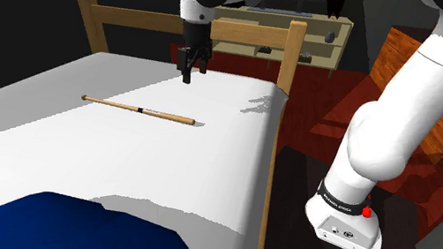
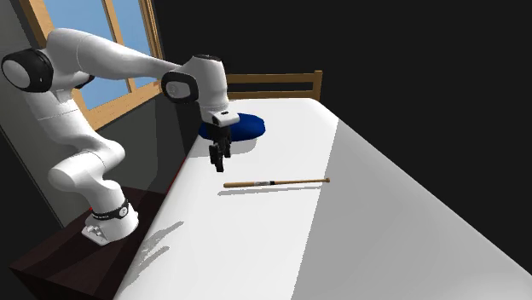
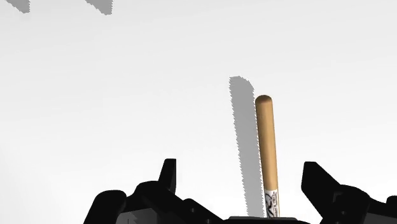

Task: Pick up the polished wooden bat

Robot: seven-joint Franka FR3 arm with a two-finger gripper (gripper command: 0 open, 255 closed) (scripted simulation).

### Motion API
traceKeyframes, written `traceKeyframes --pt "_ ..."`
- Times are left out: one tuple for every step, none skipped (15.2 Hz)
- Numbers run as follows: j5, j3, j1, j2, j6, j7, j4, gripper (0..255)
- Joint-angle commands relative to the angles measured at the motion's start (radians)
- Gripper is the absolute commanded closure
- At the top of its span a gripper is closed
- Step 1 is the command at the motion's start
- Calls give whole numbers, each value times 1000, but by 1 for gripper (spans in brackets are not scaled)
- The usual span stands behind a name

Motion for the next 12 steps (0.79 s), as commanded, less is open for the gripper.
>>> traceKeyframes --pt "-2 12 9 92 16 -1 66 0" --pt "-4 16 13 131 19 -3 99 0" --pt "-6 21 17 171 21 -5 133 0" --pt "-9 25 22 212 21 -6 168 0" --pt "-12 30 26 252 21 -8 205 0" --pt "-15 34 30 292 19 -9 243 0" --pt "-19 38 35 333 15 -10 282 0" --pt "-23 42 41 374 11 -11 323 0" --pt "-27 46 46 415 5 -12 365 0" --pt "-32 50 52 457 -2 -14 410 0" --pt "-37 53 58 500 -10 -15 456 0" --pt "-41 56 65 543 -21 -16 505 0"
